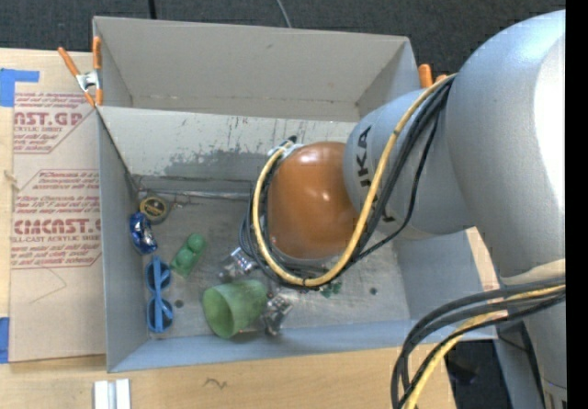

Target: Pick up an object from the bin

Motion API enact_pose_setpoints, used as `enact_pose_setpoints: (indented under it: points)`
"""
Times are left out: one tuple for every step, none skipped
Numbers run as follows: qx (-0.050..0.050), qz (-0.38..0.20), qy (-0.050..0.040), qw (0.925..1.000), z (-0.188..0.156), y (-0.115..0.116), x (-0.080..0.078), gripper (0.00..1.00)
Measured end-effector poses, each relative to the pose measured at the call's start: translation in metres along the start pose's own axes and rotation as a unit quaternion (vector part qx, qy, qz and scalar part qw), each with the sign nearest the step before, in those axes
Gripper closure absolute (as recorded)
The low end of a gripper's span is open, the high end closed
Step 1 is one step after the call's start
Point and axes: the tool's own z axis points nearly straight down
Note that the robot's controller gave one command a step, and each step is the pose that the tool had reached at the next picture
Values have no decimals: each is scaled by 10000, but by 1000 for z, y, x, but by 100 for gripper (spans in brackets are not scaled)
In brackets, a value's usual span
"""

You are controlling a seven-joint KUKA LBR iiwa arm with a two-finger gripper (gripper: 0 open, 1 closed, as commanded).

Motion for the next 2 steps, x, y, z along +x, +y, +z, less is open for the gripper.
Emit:
enact_pose_setpoints:
  points:
    - [-1,4,19,10000,-1,0,1,100]
    - [9,-1248,-19,9922,-171,10,-14,100]
